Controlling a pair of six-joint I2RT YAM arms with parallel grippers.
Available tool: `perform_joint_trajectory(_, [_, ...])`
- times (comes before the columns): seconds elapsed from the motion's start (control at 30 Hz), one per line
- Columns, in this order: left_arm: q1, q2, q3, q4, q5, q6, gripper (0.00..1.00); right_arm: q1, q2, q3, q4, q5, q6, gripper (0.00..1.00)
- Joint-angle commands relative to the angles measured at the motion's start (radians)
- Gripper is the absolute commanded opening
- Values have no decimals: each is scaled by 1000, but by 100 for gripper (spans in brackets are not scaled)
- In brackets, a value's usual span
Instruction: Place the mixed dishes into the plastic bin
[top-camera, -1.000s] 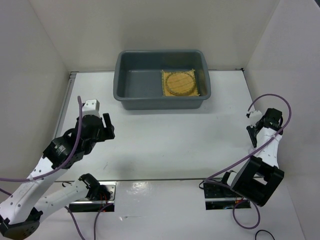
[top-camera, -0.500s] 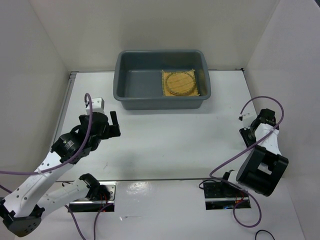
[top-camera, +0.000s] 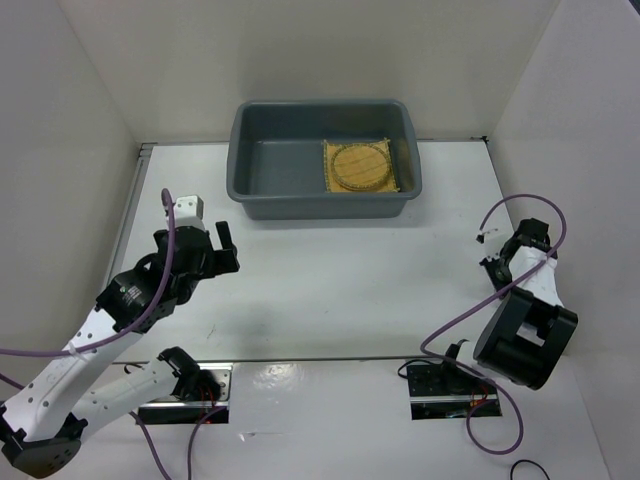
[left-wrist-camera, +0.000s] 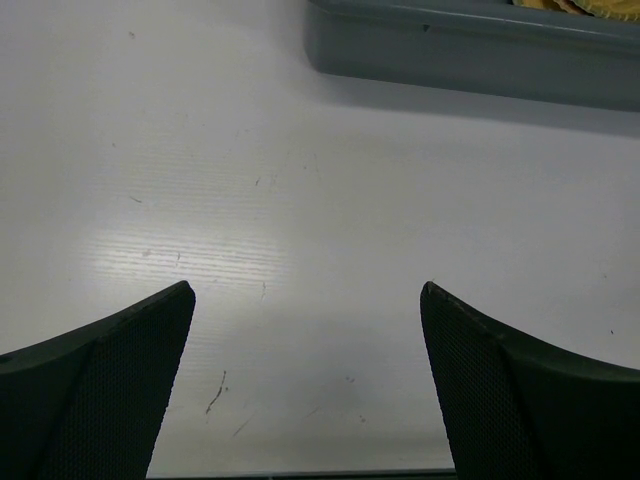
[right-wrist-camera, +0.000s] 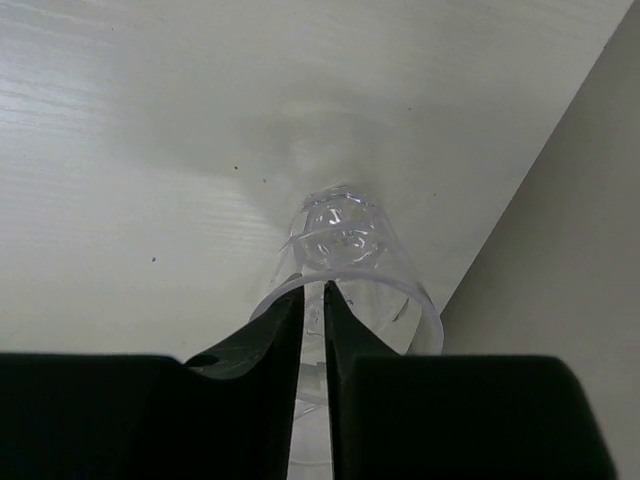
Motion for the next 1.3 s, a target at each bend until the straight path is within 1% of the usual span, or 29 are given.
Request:
perform_joint_trajectory(0.0, [7,-25,-8,34,-21,4,100,7,-55,35,-18,12,1,18])
perform_joint_trajectory(0.03, [7,-25,-8,34,-21,4,100,7,-69,35,-27,12,1,18])
perform_joint_trajectory(0.13, [7,-25,-8,34,-21,4,100,16,-147,46,-39,12,-8,30])
perform_joint_trajectory(0.17, [7,-25,-8,34,-21,4,100,16,-190,55,-39,29,-8,36])
perform_joint_trajectory(0.33, [7,-25,-8,43,-21,4,100,65,-297,66,-39,73,-20,42])
perform_joint_trajectory(0.4, [7,-25,-8,43,-21,4,100,90,-331,66,-74,73,-33,44])
perform_joint_trajectory(0.5, [7,-25,-17,43,-21,4,100,122,-351,43,-94,99,-33,47])
perform_joint_trajectory(0.57, [7,-25,-17,43,-21,4,100,156,-351,5,-94,113,-33,47])
perform_joint_trajectory(0.7, [7,-34,-17,43,-21,4,100,156,-288,-20,-85,122,-22,48])
perform_joint_trajectory(0.87, [7,-43,-17,43,-21,4,100,156,-166,-29,-64,122,10,47])
perform_joint_trajectory(1.07, [7,-43,-17,43,-21,4,100,156,-144,-19,-53,112,32,47])
perform_joint_trajectory(1.1, [7,-43,-17,43,-21,4,100,156,-144,-29,-53,112,32,45])
perform_joint_trajectory(1.13, [7,-43,-17,43,-21,4,100,156,-133,-29,-42,122,32,45])
perform_joint_trajectory(1.27, [7,-43,-17,43,-12,4,100,156,-106,-49,-24,122,32,33])
